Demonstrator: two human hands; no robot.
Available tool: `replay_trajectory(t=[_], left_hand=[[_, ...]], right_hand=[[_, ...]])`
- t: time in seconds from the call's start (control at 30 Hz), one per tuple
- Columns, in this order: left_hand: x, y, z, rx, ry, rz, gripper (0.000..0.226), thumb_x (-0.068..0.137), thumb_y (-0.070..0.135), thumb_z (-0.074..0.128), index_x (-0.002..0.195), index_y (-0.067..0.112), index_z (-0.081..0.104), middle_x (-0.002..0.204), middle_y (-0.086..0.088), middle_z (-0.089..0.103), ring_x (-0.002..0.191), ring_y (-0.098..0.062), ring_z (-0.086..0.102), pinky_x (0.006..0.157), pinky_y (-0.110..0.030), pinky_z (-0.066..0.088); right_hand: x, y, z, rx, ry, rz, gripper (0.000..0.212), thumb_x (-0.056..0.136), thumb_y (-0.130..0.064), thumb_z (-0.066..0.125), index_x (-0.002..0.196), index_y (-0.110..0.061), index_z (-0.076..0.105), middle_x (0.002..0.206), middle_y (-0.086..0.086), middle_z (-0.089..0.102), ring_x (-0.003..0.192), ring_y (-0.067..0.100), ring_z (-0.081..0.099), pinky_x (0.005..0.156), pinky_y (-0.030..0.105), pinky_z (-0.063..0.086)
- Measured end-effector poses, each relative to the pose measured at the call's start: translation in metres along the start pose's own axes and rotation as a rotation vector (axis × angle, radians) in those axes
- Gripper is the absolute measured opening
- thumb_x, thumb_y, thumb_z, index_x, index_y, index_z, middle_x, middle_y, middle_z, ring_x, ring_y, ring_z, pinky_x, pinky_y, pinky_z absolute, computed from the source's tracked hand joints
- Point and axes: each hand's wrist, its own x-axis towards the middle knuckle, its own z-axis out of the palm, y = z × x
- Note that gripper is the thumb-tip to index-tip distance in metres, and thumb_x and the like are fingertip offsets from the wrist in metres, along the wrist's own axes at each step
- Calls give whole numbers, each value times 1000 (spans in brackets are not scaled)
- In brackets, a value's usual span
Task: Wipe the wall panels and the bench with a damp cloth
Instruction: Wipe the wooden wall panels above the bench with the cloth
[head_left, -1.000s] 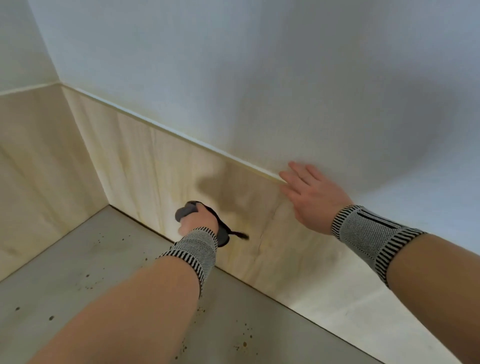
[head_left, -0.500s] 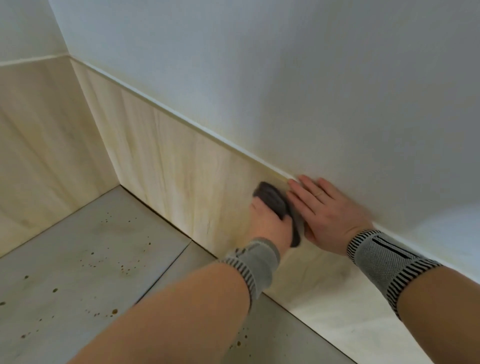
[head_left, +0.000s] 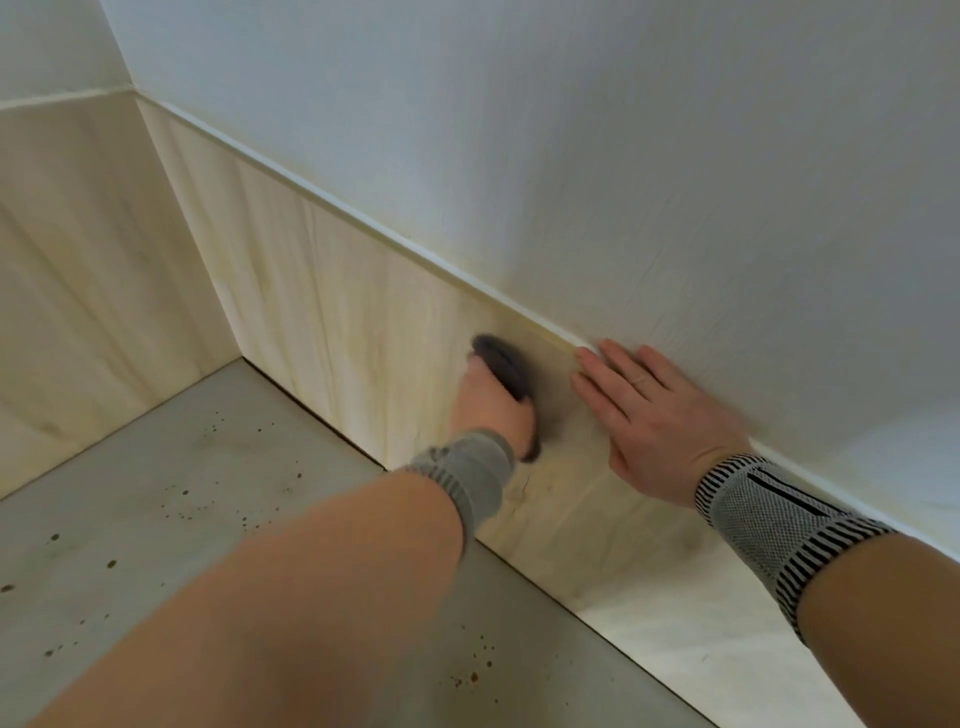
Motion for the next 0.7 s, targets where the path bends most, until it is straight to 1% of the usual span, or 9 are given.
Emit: replay_trajectory(t=[0.07,0.13,0.27,0.33,0.4,0.47,0.53,0.6,0.7], left_hand=[[-31,-2,27,34,-137,103,44,90,18,63,129,4,47,118,-15,61,108,-34,59,90,-41,49],[-40,0,37,55,-147,115,39,91,19,61,124,3,47,115,-15,60,105,-34,60,89,-41,50],[-5,-5,9,-4,-3,103,48,91,15,62,133,1,42,124,-19,56,111,-35,57,94,-44,48],[27,-5,-16,-127,111,-30,49,89,12,62,132,-3,44,123,-24,57,107,-41,59,81,-47,50],[44,3,-33,-184,213,-124,42,88,11,60,127,1,47,119,-22,55,96,-40,62,67,-45,51],[35,9,-29,-76,244,-82,41,89,8,58,128,7,43,120,-13,51,99,-34,61,79,-47,55],[6,9,-8,21,168,32,43,89,7,56,130,7,42,122,-13,50,106,-33,57,90,-48,51],[-30,6,24,72,-2,193,47,90,15,58,132,7,40,126,-14,49,110,-32,55,95,-45,48],[-43,2,46,58,-108,231,53,93,20,60,137,8,34,133,-11,46,115,-27,54,100,-39,46]], right_hand=[[0,1,0,-13,-2,-9,69,80,-28,37,141,2,45,151,21,36,138,39,34,118,48,12],[-1,1,0,-17,-6,-17,68,81,-27,36,142,3,43,152,22,35,139,39,33,118,48,9],[-1,0,2,-33,1,-13,68,81,-23,37,143,3,41,152,22,33,139,39,33,119,48,7],[-1,0,3,-38,7,-14,68,81,-23,36,144,3,40,153,22,33,140,39,32,120,47,4],[-2,0,4,-41,9,-15,68,81,-23,35,144,2,39,153,21,32,140,39,33,119,47,4],[-1,0,4,-45,6,-20,68,82,-24,35,145,2,38,153,22,32,140,40,33,119,48,5],[0,0,4,-54,-7,-25,68,82,-23,34,144,3,38,153,23,32,139,41,34,117,51,10],[1,0,2,-52,-5,-23,68,81,-25,35,142,5,40,152,23,33,138,41,36,116,52,15],[1,0,2,-36,-1,-25,68,82,-28,35,142,6,40,152,24,33,139,41,34,116,52,15]])
